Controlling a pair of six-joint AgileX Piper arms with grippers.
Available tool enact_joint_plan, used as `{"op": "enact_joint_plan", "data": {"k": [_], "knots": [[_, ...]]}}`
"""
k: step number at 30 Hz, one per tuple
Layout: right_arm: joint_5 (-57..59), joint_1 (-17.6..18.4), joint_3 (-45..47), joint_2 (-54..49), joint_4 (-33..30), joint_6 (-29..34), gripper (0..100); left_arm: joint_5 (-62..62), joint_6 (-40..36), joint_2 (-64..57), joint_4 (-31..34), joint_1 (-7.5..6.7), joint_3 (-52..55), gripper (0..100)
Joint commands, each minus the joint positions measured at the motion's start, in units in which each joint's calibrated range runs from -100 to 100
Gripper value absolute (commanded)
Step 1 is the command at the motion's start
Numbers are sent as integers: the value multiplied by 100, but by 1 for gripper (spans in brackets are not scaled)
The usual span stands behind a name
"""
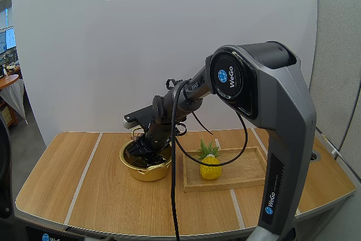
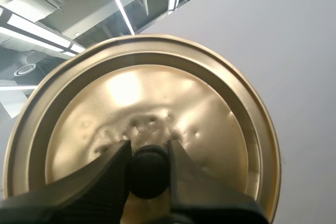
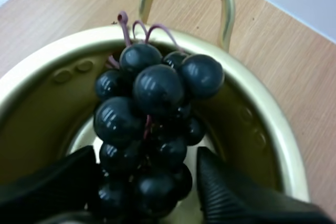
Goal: Open the pot, put the grape inside, and close it
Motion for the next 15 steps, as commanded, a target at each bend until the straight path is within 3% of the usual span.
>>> {"op": "enact_joint_plan", "data": {"k": [1,15], "knots": [[483,11,42,-95,-86,-40,100,-201,-34,-3,48,-12,-42,0],[1095,17,42,-1660,92,-40,100,-201,-34,-3,48,-12,-42,0]]}}
